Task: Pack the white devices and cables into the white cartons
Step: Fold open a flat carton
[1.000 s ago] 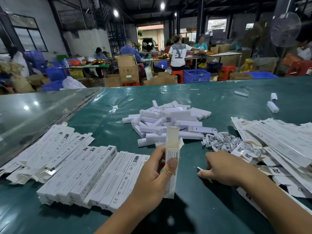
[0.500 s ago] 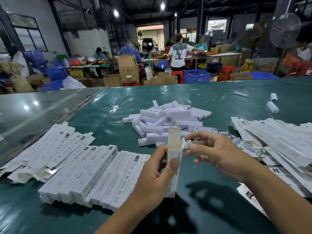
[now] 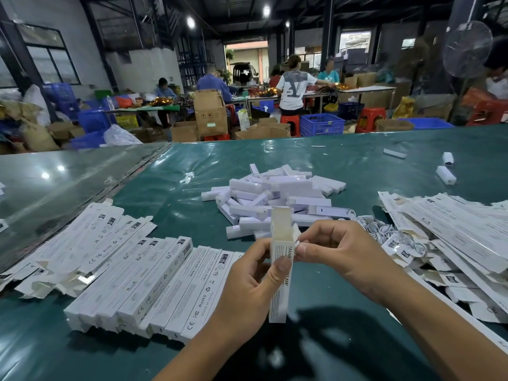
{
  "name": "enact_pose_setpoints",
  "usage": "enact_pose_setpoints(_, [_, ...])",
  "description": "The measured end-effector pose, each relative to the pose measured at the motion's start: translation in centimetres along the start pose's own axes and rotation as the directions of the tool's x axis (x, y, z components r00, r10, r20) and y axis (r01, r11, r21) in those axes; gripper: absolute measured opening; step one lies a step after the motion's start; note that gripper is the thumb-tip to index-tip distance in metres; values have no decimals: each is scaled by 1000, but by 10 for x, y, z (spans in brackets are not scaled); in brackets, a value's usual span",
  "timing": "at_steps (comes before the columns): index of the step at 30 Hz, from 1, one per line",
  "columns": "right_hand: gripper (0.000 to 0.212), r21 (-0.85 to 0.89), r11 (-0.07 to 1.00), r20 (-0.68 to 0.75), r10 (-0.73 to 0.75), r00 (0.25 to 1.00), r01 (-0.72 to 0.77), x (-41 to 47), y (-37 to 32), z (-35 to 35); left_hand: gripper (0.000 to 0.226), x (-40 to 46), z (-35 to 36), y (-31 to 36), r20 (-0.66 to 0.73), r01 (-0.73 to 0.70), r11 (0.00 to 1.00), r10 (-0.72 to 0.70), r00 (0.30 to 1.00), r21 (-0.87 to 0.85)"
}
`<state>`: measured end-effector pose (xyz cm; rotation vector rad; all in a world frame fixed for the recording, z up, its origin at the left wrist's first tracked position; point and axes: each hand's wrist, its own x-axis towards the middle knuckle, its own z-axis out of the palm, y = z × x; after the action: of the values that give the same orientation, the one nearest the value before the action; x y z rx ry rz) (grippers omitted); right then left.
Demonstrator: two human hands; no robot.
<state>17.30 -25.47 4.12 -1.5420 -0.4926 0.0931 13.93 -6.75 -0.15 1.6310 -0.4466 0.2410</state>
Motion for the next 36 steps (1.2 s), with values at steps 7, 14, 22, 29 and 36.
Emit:
enact_pose_setpoints(7, [27, -51, 999, 13, 19, 1000, -18, -1, -2, -1, 40, 1, -2, 1, -16, 10, 1000, -10, 1000, 3])
enact_pose_setpoints(14, [16, -66, 998, 25, -19, 1000, 20, -1, -4, -2, 46, 0, -2, 0, -1, 0, 1000, 0, 1000, 18])
enact_pose_setpoints(22, [22, -133, 969, -261, -236, 936, 207, -2, -25, -16, 45, -2, 2, 9, 28, 5, 999, -6, 1000, 36])
enact_pose_setpoints(29, [13, -164, 875, -86, -473, 877, 456, -19, -50, -6, 39, -1, 6, 9, 48, -20, 998, 18, 999, 56])
enact_pose_setpoints(36, [22, -554, 678, 106, -518, 849, 483, -22, -51, -1, 34, -1, 5, 9, 49, -43, 995, 39, 998, 94])
